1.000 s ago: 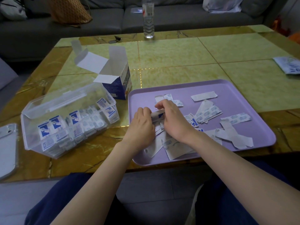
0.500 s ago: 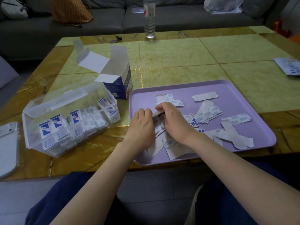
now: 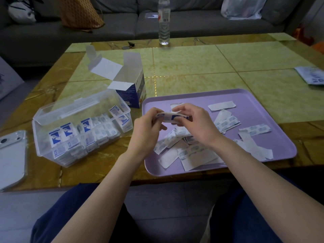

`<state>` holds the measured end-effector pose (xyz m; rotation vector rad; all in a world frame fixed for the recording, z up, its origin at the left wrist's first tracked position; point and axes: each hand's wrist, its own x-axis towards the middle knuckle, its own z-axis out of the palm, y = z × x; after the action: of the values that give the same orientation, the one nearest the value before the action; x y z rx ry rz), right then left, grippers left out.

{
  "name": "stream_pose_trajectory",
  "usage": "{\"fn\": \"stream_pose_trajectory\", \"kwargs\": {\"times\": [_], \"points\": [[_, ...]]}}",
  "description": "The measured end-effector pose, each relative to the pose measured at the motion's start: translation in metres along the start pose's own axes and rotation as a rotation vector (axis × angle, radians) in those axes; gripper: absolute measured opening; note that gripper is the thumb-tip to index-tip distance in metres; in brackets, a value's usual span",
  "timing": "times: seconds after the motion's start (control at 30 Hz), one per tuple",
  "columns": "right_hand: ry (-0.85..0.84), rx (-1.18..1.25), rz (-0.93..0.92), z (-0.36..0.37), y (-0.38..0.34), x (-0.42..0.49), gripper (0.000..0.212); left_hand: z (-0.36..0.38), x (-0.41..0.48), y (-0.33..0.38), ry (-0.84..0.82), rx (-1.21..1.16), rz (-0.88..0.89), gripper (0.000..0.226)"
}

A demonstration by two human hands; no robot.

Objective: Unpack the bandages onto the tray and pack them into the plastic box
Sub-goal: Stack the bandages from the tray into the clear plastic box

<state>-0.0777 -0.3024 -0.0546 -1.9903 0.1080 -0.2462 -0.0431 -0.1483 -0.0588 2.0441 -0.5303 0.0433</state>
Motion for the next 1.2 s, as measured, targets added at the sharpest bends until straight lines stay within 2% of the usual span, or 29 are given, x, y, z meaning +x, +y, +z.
{"fn": "stream_pose_trajectory", "kwargs": {"times": [0.13,0.27,0.6,0.7,0.8,0.9,1.03,1.2], "points": [[-0.074,0.179,0.104,-0.010,-0.011,-0.003,0.015,-0.011,0.000,0.007,-0.090,-0.230,-0.127,0.016],[-0.144,0.323,0.162,-0.013,-0.018,-0.008,0.015,-0.023,-0.006,0.013,-0.219,-0.177,-0.081,0.019],[-0.268,0.380,0.144,0.015,-0.022,-0.020,0.018,-0.043,-0.032,0.010,-0.259,-0.074,-0.008,0.011],[-0.258,0.223,0.039,0.031,-0.023,-0.021,0.015,-0.052,-0.036,0.008,-0.194,0.008,0.023,0.013],[-0.182,-0.082,-0.163,0.043,-0.029,-0.024,0.016,-0.068,-0.037,0.003,-0.127,0.125,0.061,0.018],[-0.140,-0.264,-0.329,0.050,-0.039,-0.025,0.018,-0.083,-0.040,0.000,-0.102,0.288,0.131,0.022],[-0.088,-0.319,-0.387,0.060,-0.068,-0.025,0.016,-0.102,-0.042,0.001,-0.087,0.353,0.199,0.022],[-0.132,-0.297,-0.326,0.073,-0.108,-0.016,0.013,-0.128,-0.044,0.001,0.024,0.304,0.193,0.008]]}}
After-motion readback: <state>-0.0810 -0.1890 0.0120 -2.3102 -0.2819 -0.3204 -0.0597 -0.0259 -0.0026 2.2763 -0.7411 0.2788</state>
